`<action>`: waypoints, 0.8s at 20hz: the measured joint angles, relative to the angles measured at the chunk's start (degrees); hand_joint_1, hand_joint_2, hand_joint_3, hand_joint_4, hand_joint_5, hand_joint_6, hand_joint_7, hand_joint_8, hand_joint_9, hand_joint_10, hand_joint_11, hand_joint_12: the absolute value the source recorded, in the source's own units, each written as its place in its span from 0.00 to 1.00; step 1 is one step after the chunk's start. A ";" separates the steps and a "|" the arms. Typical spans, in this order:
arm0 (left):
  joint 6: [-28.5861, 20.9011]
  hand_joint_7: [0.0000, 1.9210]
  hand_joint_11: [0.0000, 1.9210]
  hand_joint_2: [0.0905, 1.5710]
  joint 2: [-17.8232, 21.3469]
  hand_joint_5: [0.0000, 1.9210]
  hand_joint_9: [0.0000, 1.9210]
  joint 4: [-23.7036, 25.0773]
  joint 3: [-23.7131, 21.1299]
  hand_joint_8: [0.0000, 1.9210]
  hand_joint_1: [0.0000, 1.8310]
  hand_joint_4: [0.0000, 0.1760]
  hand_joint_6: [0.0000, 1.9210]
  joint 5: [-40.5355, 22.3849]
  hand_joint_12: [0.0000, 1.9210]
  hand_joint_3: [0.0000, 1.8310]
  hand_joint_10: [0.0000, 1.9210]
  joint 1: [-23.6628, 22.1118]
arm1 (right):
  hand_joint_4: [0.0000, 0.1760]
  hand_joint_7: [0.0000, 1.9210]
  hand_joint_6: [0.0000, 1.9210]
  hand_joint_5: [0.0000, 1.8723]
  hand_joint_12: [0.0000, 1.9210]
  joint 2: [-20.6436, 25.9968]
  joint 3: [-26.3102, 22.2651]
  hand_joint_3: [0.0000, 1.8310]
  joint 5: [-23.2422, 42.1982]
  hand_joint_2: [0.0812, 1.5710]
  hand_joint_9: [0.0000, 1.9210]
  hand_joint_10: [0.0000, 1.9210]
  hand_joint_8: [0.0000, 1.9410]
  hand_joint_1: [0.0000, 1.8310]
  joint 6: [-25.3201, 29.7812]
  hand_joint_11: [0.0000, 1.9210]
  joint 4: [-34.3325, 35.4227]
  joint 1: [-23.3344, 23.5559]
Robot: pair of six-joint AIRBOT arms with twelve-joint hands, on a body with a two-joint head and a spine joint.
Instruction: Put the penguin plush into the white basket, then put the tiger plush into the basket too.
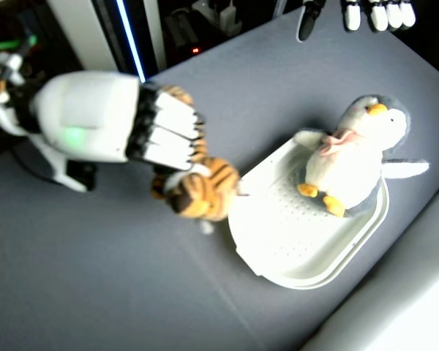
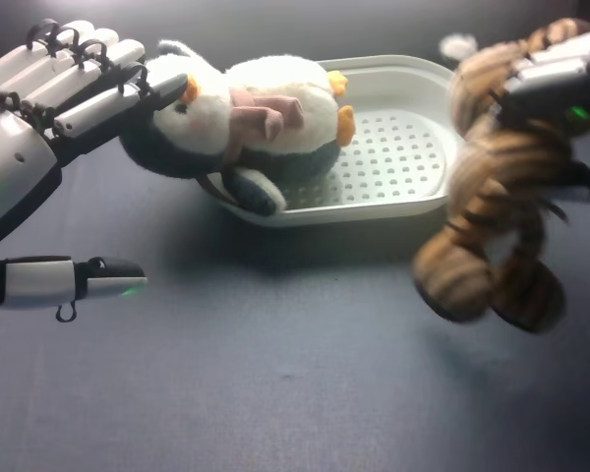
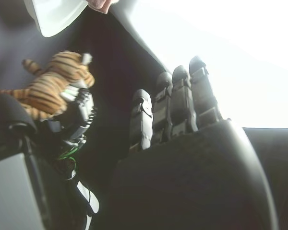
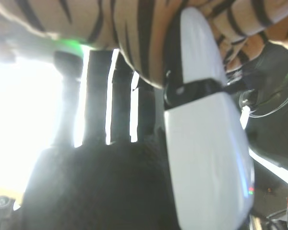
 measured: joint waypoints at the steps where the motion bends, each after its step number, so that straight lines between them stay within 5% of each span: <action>1: 0.00 0.04 0.03 0.54 -0.17 0.06 0.03 -0.13 0.00 0.00 0.44 0.74 0.00 -0.02 0.02 0.00 0.00 0.00 | 0.00 0.51 0.47 0.54 0.62 -1.84 1.79 0.00 -1.62 0.68 0.51 0.61 0.47 0.75 -0.02 0.44 -0.37 2.12; 2: -0.02 0.03 0.02 0.55 -0.17 0.05 0.02 -0.02 0.00 0.00 0.44 0.74 0.00 0.07 0.02 0.00 0.00 0.00 | 0.00 0.53 0.44 0.55 0.64 -3.85 3.72 0.00 -4.04 0.67 0.52 0.60 0.43 0.75 -0.02 0.45 -0.15 4.37; 5: -0.42 0.03 0.02 0.54 -1.05 0.05 0.02 0.07 0.74 0.00 0.42 0.78 0.00 0.07 0.02 0.00 0.00 0.00 | 0.00 0.46 0.49 0.52 0.69 -8.59 9.55 0.00 -13.18 0.71 0.44 0.67 0.58 0.74 -0.04 0.33 -0.87 10.01; 6: -1.07 0.02 0.01 0.54 -1.46 0.05 0.01 -0.04 0.92 0.00 0.43 0.88 0.00 0.24 0.02 0.00 0.00 0.00 | 0.00 0.38 0.20 0.38 0.56 -10.29 11.69 0.00 -17.20 0.65 0.37 0.36 0.29 0.75 -0.07 0.27 -1.66 11.91; 7: -1.18 0.02 0.01 0.54 -1.64 0.05 0.01 0.37 1.11 0.00 0.44 0.87 0.00 0.33 0.02 0.00 0.00 0.00 | 0.54 0.24 0.04 0.20 0.46 -10.93 12.41 0.00 -19.02 0.61 0.23 0.13 0.08 0.69 -0.07 0.09 -1.90 12.61; 8: -1.29 0.02 0.01 0.54 -1.64 0.05 0.01 0.74 1.14 0.00 0.44 0.87 0.00 0.59 0.02 0.00 0.00 0.00 | 0.91 0.13 0.01 0.06 0.25 -11.50 13.03 0.00 -20.41 0.57 0.10 0.03 0.02 0.64 -0.04 0.02 -1.99 12.79; 9: -1.29 0.02 0.02 0.54 -1.66 0.05 0.01 0.72 1.14 0.00 0.44 0.88 0.00 0.68 0.03 0.00 0.00 0.00 | 0.98 0.06 0.00 0.01 0.09 -11.72 13.18 0.00 -21.66 0.54 0.03 0.01 0.01 0.60 -0.07 0.00 -2.12 12.98; 11: -1.46 0.02 0.01 0.53 -1.75 0.05 0.01 0.44 1.14 0.00 0.46 0.73 0.00 0.74 0.03 0.00 0.00 0.00 | 1.00 0.00 0.00 0.00 0.00 -11.67 13.09 0.00 -22.01 0.53 0.00 0.00 0.00 0.54 -0.02 0.00 -2.19 13.00; 16: -3.26 0.04 0.00 0.54 -1.95 0.05 0.03 0.11 1.14 0.00 0.47 0.61 0.00 -1.29 0.06 0.00 0.00 1.40 | 1.00 0.00 0.00 0.00 0.00 -8.76 7.65 0.00 -15.56 0.54 0.00 0.00 0.00 0.51 3.45 0.00 -1.36 8.96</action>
